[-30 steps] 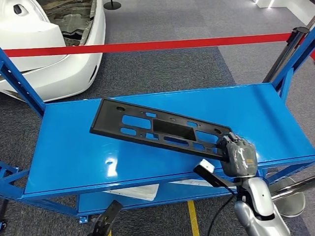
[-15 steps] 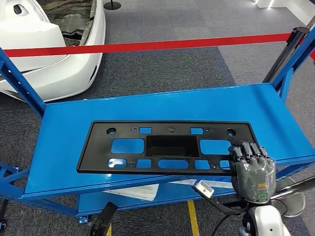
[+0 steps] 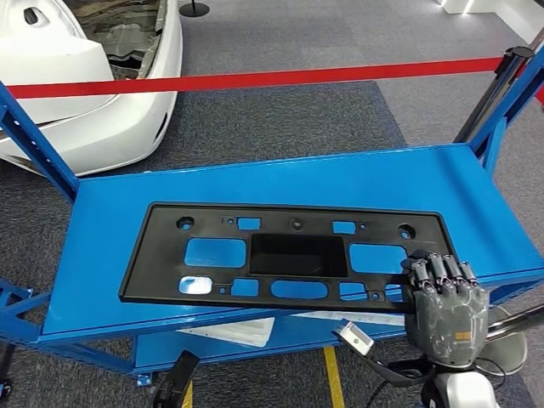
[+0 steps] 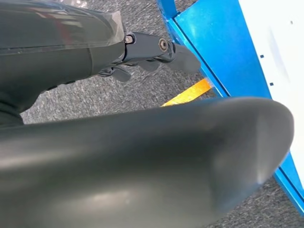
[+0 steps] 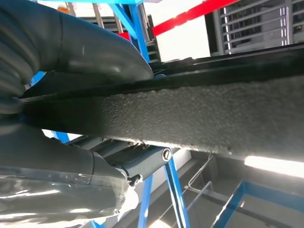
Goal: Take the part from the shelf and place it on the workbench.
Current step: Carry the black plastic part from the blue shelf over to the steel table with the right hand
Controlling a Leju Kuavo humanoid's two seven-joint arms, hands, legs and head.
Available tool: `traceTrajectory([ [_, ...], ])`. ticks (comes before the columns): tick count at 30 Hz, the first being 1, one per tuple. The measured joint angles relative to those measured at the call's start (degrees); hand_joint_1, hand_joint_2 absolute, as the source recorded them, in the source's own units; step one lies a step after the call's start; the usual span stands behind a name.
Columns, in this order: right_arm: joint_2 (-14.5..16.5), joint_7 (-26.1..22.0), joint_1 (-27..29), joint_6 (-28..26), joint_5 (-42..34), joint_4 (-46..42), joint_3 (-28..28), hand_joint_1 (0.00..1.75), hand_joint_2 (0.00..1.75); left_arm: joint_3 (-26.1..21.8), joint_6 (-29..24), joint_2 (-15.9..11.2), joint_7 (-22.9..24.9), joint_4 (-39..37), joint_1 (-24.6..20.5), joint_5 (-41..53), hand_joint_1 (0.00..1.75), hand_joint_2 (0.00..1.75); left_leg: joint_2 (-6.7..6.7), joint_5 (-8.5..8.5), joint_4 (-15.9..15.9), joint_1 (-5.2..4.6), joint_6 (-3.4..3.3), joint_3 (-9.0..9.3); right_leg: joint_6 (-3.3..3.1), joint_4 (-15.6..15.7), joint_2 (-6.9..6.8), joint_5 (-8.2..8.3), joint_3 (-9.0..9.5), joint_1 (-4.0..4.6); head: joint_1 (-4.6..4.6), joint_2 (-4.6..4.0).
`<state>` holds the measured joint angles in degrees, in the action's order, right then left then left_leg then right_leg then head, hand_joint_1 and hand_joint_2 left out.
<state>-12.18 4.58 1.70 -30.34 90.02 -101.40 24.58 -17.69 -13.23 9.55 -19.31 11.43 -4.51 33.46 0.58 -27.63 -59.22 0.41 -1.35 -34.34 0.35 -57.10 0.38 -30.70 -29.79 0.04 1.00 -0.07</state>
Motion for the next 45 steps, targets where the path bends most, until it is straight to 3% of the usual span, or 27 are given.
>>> traceTrajectory([
  [5,-0.19,-2.38,2.38,-4.03,-0.02,-2.75,-0.95,1.75,1.75,-0.50,0.34,0.00,-1.15,0.00,0.42,0.01,0.00,0.00,0.00,-0.01,0.00,0.00,0.00,-0.01,0.02,0.00,0.00,-0.02,-0.02,0.00,0.01,0.00],
  [9,3.18,-12.92,6.30,-7.85,-0.02,-5.41,-4.99,1.75,1.75,-1.11,0.59,0.00,-1.87,0.00,0.81,0.01,0.00,1.75,0.01,-0.04,0.01,0.00,0.02,-0.03,0.08,0.01,-0.01,-0.08,-0.03,0.00,0.00,0.00],
  [15,11.01,-25.72,10.98,-9.17,-0.03,-8.81,-11.41,1.75,1.75,-2.30,1.16,0.00,-2.55,0.00,1.06,-0.10,0.00,1.75,0.00,-0.04,0.03,0.04,0.03,-0.01,0.04,0.00,0.00,-0.11,-0.01,0.02,0.00,0.00],
  [19,14.56,-30.07,12.02,-9.20,-0.01,-9.37,-14.42,1.75,1.75,-3.24,2.04,0.00,-2.97,0.00,1.06,-0.11,0.00,1.75,0.00,-0.04,0.03,0.04,0.03,0.00,0.04,0.00,0.00,-0.11,0.01,0.02,0.01,0.00],
  [27,17.25,-30.75,12.45,-9.22,-0.03,-9.42,-16.74,1.75,1.75,-4.27,2.25,0.00,-3.02,0.00,1.04,-0.07,0.00,1.75,0.00,-0.04,0.02,0.00,0.03,-0.01,0.04,0.01,0.00,-0.11,0.00,0.00,0.00,0.00],
  [38,17.65,-29.49,12.23,-9.22,-0.03,-9.46,-17.16,1.75,1.75,-4.72,1.54,0.00,-3.81,0.00,0.98,0.25,0.00,1.75,0.00,-0.04,0.02,0.03,0.03,0.00,0.04,0.00,0.00,-0.11,0.01,0.01,0.00,0.00],
  [45,17.63,-27.44,11.81,-9.11,-0.01,-8.16,-17.33,1.75,1.75,-4.97,-0.56,0.00,-1.67,0.00,0.88,1.14,0.00,1.75,0.00,-0.04,0.02,0.02,0.03,0.00,0.04,0.00,0.00,-0.11,0.01,0.01,0.01,0.00],
])
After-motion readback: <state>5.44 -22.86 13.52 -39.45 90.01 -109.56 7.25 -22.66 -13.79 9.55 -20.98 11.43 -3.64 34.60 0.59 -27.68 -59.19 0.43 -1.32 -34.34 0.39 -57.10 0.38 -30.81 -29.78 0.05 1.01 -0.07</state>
